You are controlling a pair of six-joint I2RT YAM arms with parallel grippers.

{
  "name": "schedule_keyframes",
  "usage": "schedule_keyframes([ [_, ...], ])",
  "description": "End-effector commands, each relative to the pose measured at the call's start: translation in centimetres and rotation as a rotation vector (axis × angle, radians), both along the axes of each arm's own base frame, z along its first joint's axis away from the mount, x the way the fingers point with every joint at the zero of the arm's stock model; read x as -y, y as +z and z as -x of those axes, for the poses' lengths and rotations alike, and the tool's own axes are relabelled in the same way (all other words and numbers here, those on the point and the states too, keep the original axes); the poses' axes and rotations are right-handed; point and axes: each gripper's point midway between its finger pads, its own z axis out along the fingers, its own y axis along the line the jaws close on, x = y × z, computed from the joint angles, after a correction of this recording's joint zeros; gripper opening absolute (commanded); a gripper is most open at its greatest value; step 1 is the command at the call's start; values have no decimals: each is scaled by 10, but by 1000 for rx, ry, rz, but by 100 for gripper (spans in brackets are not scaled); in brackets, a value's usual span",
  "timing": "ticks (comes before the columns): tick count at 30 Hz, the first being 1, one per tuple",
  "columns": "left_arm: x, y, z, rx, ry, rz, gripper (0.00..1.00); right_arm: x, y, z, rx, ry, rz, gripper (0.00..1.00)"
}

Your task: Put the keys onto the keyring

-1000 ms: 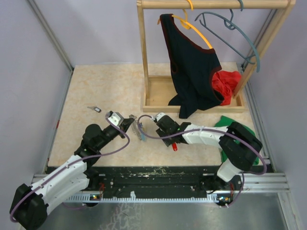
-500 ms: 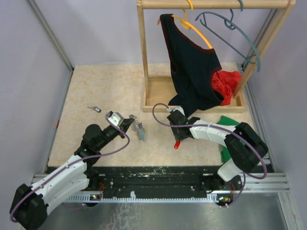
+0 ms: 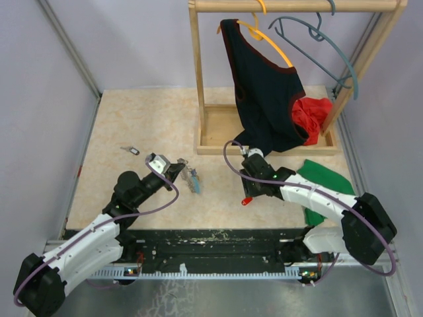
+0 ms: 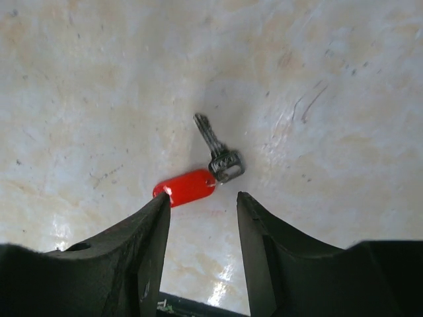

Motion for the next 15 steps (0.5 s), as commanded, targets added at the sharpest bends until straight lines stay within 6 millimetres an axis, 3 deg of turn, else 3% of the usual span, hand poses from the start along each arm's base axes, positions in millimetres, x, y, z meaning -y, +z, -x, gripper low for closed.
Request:
schedule_keyframes([
  [1,3,15,1,40,-13,37,1,-3,-15,30,-113,12,-67,46],
  [7,3,16,1,41,-15,38,1,-15,-28,45,-146,30,-96,46],
  [15,2,17,2,45,-9,43,1,-32,-41,26,-106,35,-99,45],
])
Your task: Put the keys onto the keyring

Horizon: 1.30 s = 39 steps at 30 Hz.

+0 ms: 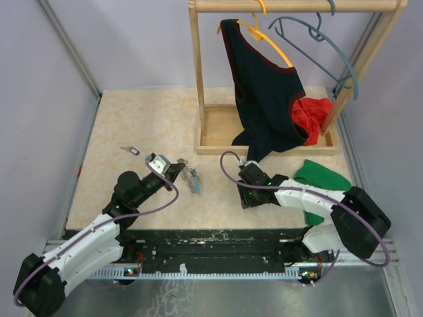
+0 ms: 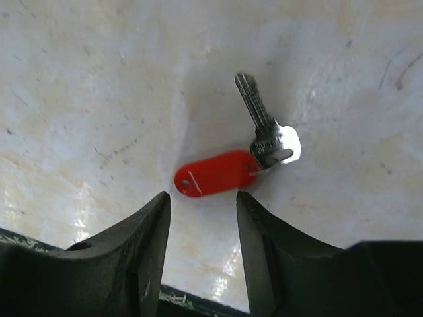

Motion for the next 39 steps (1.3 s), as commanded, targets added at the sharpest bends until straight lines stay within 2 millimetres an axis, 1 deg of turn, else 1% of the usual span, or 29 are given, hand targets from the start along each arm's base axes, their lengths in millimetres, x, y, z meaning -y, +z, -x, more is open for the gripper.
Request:
schedule_keyframes([
  [1,2,17,2,47,-9,40,1,-22,3,-23,74,-3,-50,45],
  [4,1,17,1,47,-6,41,1,-28,1,-38,113,-2,-34,45],
  [9,1,17,1,48,-3,41,1,-39,4,-71,204,19,1,45],
  [11,1,17,1,48,-3,41,1,-46,11,-83,238,44,-3,45],
  [13,0,17,1,49,-1,42,1,-52,21,-88,261,75,-13,45],
  [16,0,17,1,49,-2,42,1,-50,36,-87,290,101,-21,45],
  [20,0,17,1,49,-2,39,1,-32,47,-75,307,93,-14,44],
  [22,1,16,1,48,-5,39,1,-19,49,-72,313,56,-6,42],
  [24,1,17,2,49,-8,39,1,-5,47,-71,299,13,-27,41],
  [26,2,16,1,48,-10,37,1,3,43,-69,280,-11,-72,39],
  [29,2,16,2,48,-12,37,1,1,44,-69,272,-14,-150,38],
  [33,2,17,2,49,-15,38,1,4,39,-71,247,-45,-244,35],
  [36,3,17,3,50,-18,38,1,2,38,-69,246,-41,-278,34],
  [39,3,17,3,49,-20,37,1,7,34,-72,240,-70,-307,31],
])
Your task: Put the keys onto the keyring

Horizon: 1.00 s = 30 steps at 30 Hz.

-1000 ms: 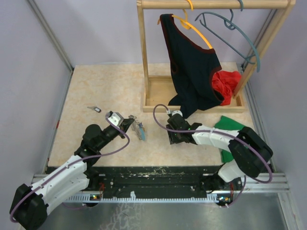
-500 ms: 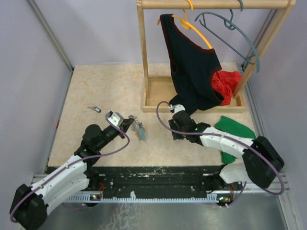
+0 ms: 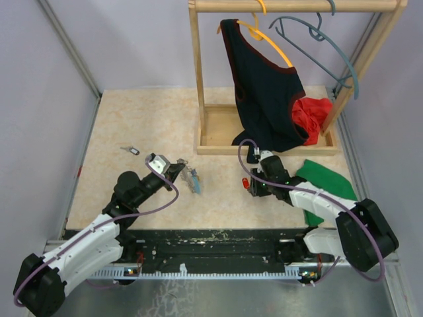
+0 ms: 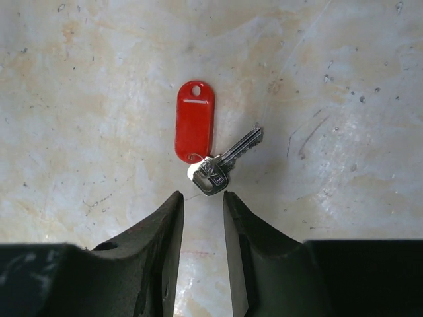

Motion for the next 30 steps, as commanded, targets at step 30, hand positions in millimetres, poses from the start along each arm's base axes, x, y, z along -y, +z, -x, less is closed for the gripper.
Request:
schedule_keyframes([
  [30,5,17,4,45,-34,36,1,-11,4,-28,23,-53,-260,23],
])
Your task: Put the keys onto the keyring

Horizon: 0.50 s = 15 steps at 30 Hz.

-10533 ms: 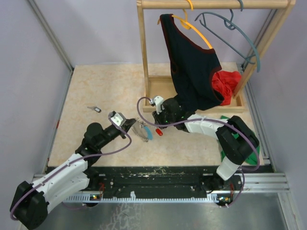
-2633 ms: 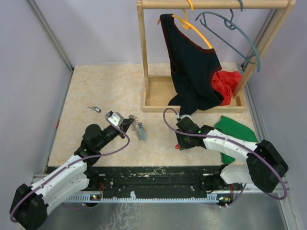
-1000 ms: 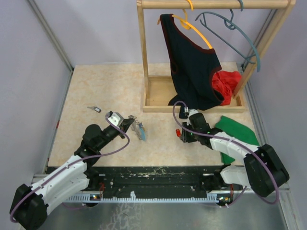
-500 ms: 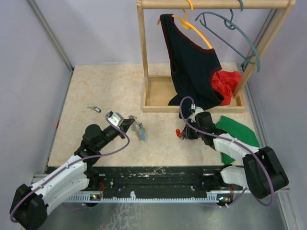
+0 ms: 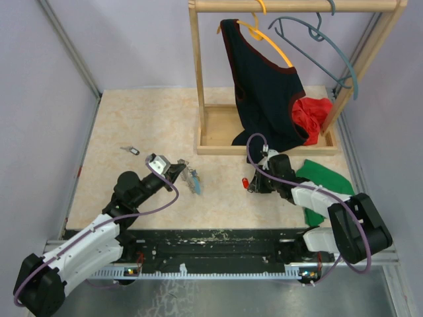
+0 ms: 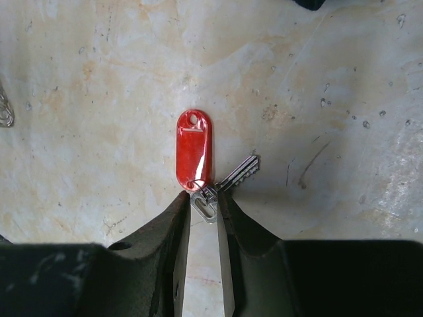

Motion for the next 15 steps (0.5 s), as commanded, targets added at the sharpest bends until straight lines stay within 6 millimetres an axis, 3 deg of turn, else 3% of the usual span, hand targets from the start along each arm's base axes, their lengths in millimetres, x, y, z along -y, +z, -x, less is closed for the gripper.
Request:
schedule_keyframes([
  [1,3,16,2,45,-16,36,1,-6,8,-12,46,-2,-43,23],
  [15,3,17,2,46,-19,37,0,-17,13,-9,57,68,-81,20],
])
